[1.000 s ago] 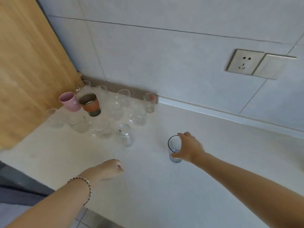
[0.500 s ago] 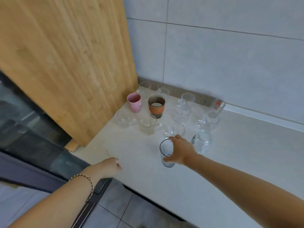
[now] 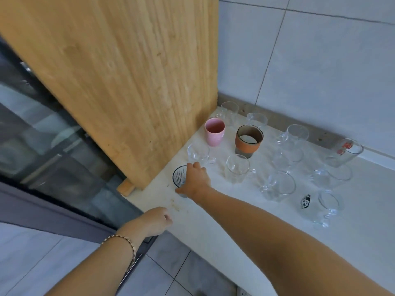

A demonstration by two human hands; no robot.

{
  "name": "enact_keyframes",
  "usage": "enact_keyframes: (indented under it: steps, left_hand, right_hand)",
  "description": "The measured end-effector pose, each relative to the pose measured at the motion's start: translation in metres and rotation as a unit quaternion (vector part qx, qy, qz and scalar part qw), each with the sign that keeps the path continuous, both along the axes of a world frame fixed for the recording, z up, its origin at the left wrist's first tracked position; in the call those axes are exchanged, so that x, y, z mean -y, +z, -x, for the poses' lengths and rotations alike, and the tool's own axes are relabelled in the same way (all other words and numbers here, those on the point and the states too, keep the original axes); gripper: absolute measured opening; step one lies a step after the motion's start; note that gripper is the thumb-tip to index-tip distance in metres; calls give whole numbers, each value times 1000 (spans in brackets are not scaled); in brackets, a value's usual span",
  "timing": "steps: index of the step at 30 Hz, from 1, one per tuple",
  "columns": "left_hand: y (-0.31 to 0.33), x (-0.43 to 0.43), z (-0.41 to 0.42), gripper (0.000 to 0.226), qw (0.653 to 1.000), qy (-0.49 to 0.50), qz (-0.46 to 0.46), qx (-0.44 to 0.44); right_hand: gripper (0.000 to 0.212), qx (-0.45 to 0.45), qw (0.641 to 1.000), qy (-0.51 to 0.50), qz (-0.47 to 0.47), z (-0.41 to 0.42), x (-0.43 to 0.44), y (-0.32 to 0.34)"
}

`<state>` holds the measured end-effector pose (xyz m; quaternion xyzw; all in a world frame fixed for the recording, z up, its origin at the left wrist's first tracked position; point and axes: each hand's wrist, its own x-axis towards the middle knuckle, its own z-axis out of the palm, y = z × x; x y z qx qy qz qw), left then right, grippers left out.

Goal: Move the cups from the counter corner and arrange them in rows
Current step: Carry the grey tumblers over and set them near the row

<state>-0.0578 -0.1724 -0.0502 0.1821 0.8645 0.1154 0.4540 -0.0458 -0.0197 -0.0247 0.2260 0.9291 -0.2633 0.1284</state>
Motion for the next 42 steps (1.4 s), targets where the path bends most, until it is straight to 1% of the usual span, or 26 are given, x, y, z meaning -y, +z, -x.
enact_keyframes:
  steps: [2,4,5,9,12,14,17,18,21,24,31,38,42]
  left_hand:
    - [-4,1,3,11,1000,6,3,-3]
    - [-7,3,2,21,1000,14,1,-2]
    - [-8,3,2,23,1000,16,1,1]
    - [-11,4,-2,18,1000,-4,4,1]
    - [-7,-7,-6,11,999,-40,-1,-1]
    - [0,-22,-11,9,997,-82,0,2]
    - [3,-54,-22,21,991,-137,3,-8]
    - [3,-66,-27,22,988,-155,2,-15]
    - [5,-106,-51,19,976,-213,-9,-29]
    - [8,-151,-88,28,959,-278,-40,-29]
    - [27,-265,-204,33,914,-397,-58,-58]
    - [35,-384,-366,26,866,-490,-62,-74]
    - [37,-446,-472,33,847,-522,-77,-71]
  right_hand:
    - [80,1,1000,4,1,7,7,-4]
    - [80,-6,1000,-3,10,11,11,-6]
    - [80,-12,1000,-13,20,12,13,-6]
    - [88,-20,995,-38,94,0,9,-5]
    - [90,35,994,-31,95,-30,-7,-5]
    - [79,93,992,-19,83,-58,-27,-6]
    - [54,167,983,-28,68,-109,-64,-5]
    - [50,188,979,-39,63,-127,-77,-4]
    - [50,227,969,-82,54,-190,-113,0]
    - [51,232,961,-141,45,-261,-149,4]
    - [48,217,935,-280,30,-433,-227,25]
    - [45,185,913,-361,40,-619,-300,30]
    - [42,176,898,-402,42,-725,-341,25]
